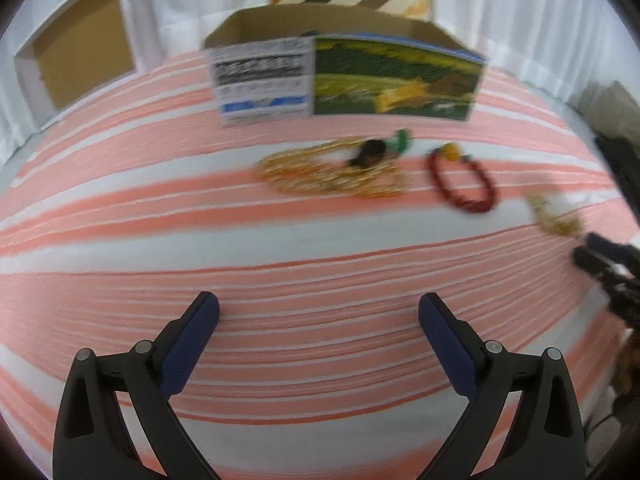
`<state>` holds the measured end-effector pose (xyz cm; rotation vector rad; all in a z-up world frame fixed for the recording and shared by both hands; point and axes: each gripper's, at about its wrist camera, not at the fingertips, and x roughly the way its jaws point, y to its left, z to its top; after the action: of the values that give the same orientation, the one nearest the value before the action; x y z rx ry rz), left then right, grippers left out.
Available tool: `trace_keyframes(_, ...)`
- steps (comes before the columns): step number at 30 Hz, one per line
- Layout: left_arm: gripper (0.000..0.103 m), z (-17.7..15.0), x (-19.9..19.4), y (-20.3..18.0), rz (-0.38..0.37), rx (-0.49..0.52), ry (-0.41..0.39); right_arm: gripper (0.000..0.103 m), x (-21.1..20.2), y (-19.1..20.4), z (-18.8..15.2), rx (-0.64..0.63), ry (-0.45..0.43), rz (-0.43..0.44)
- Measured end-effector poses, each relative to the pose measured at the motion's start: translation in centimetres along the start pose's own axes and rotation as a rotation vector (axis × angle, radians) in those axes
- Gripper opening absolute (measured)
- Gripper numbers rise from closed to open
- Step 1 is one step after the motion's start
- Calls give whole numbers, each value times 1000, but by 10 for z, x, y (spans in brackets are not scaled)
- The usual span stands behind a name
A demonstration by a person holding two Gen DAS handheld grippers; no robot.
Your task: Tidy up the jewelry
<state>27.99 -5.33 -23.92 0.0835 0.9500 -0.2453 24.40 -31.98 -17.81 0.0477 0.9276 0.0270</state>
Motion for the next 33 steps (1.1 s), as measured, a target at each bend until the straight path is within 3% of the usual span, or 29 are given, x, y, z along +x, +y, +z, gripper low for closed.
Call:
trace_keyframes(3,99,13,4,-33,-77,54,-1,61,2,2,1,-5,3,-3)
trace_keyframes(6,99,31,18,-67,-105,114,2,65,5,7,2,-27,1,-24)
trace_keyframes(9,99,49,36,-86,-79,122,-10,67,6,9,2,-34,2,-30)
trace_keyframes(12,91,64,52,-96,-44,100,-24,67,6,8,2,-31,-2,-24)
trace_keyframes(15,55,62,51,-102,-38,131,-50,68,6,9,2,-33,-4,-26)
trace_keyframes(16,29,58,53,-101,-60,137,-36,68,6,9,2,-32,-5,-26)
trace_keyframes(18,19,50,48,-97,-63,155,-43,68,7,9,2,-31,-6,-26)
trace_keyframes(27,20,-6,-1,-56,-109,145,-20,68,7,10,3,-32,-5,-27)
trace_keyframes(28,24,-13,-7,-47,-109,128,-13,68,7,10,3,-32,-5,-27)
trace_keyframes(30,43,-17,-14,-38,-119,99,-13,68,7,10,3,-33,-4,-27)
trace_keyframes(31,61,-19,-20,-34,-127,83,-26,69,7,10,3,-34,-4,-27)
trace_keyframes(32,68,-18,-24,-33,-128,78,-46,70,7,10,3,-35,-3,-26)
trace_keyframes(33,69,-17,-26,-35,-127,79,-62,70,7,10,3,-35,-2,-24)
